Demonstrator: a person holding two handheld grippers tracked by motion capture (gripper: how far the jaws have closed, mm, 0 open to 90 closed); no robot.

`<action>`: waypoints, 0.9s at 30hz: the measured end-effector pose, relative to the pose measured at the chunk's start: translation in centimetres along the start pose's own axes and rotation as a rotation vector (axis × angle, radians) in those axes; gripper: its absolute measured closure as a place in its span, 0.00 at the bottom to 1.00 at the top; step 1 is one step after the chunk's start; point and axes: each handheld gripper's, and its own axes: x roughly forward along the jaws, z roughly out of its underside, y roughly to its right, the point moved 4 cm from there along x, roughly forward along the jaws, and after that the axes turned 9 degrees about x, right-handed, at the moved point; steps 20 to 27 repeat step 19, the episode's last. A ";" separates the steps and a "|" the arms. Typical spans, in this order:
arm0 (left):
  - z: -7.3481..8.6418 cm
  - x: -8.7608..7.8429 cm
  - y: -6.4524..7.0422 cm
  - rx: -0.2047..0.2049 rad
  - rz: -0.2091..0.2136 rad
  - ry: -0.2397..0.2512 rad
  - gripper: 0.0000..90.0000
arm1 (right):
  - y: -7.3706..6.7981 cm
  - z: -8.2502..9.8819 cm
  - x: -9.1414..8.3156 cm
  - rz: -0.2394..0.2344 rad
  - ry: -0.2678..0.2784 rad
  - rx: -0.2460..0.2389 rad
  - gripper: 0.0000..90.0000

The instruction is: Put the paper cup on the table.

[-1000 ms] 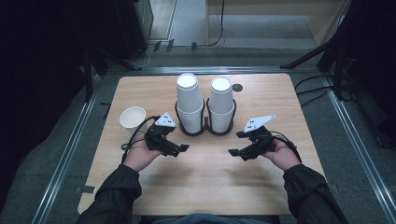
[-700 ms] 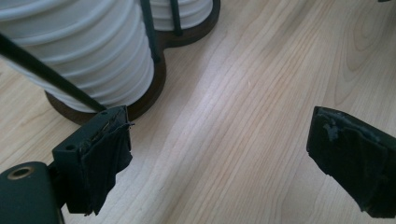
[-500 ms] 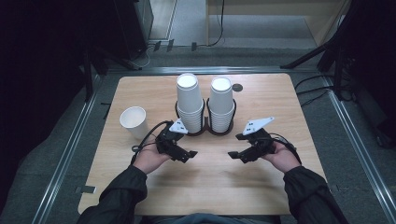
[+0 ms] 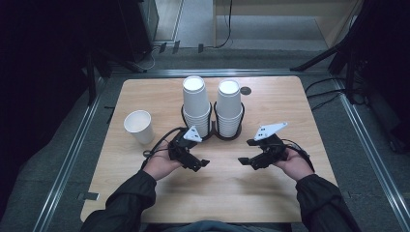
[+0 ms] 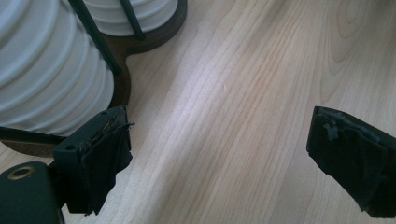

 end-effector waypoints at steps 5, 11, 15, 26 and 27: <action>0.2 0.2 0.1 0.012 0.010 -0.018 0.08 | 0.0 0.0 0.1 0.000 -0.008 0.000 0.23; 0.7 0.5 -0.1 0.008 0.029 -0.046 0.08 | 0.0 0.0 0.0 -0.002 0.000 0.004 0.23; 0.7 0.5 -0.1 0.011 0.033 -0.045 0.08 | 0.0 0.0 0.0 -0.003 0.004 0.001 0.23; 0.8 0.7 -0.1 0.011 0.014 -0.052 0.08 | 0.0 0.0 0.0 -0.006 -0.004 0.001 0.23; 0.8 0.7 -0.1 0.011 0.014 -0.052 0.08 | 0.0 0.0 0.0 -0.006 -0.004 0.001 0.23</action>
